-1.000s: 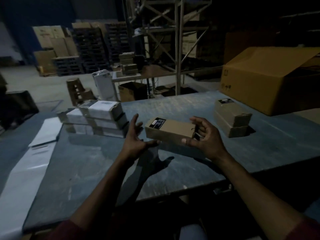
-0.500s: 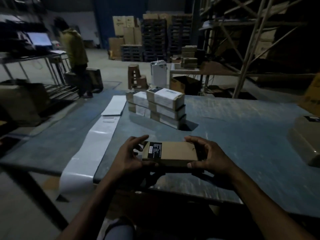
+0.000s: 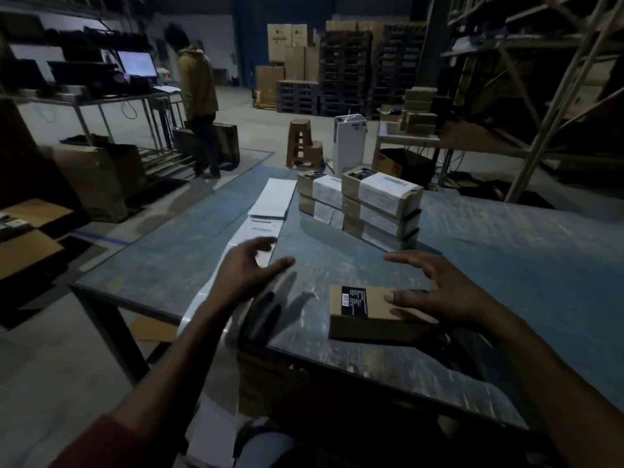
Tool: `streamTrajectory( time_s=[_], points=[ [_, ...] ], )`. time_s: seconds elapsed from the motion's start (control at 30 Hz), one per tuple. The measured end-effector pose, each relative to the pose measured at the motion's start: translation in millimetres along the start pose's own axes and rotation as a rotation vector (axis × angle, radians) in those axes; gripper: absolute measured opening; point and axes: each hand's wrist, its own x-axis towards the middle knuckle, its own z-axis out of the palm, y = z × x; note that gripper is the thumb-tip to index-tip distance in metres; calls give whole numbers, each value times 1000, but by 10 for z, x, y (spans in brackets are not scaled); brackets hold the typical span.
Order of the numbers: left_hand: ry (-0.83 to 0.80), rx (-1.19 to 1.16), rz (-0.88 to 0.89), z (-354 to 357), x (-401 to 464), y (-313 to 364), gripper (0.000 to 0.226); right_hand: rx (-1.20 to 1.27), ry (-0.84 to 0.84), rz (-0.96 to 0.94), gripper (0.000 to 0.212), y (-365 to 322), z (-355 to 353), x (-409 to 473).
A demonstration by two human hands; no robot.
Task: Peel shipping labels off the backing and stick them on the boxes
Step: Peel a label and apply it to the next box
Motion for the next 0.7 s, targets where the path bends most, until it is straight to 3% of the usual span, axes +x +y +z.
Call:
streamTrajectory(
  time_s=[0.03,0.13,0.23,0.3,0.4,0.53,0.63,0.7],
  points=[
    [1,105,-7,-69,139,-64,100,-43,-3,-20,68,-79,50,95],
    [-245,448,-75,-119,415,-215,125,-91,-20,-74,64,-325,209,361],
    [-429,616,-101,-112,440,-308,99,-109,-22,-121,58,-577,330,620],
    [-401,648,-63,-106,358,-366,79,-120,-41,-136,56,-707,410,780],
    [-327,690,-7,-180,154,-349,76,-121,-101,-139,53,-838,554,993],
    [-278,647,98,-333,-65,-319,61,-158,-209,-129,50,-968,732,1205],
    [-380,436,140,-485,-111,-394,47,-209,-256,-142,49,-1041,849,1276],
    [-381,277,166,-560,-108,-484,52,-260,-275,-164,50,-1066,933,1271]
  ],
)
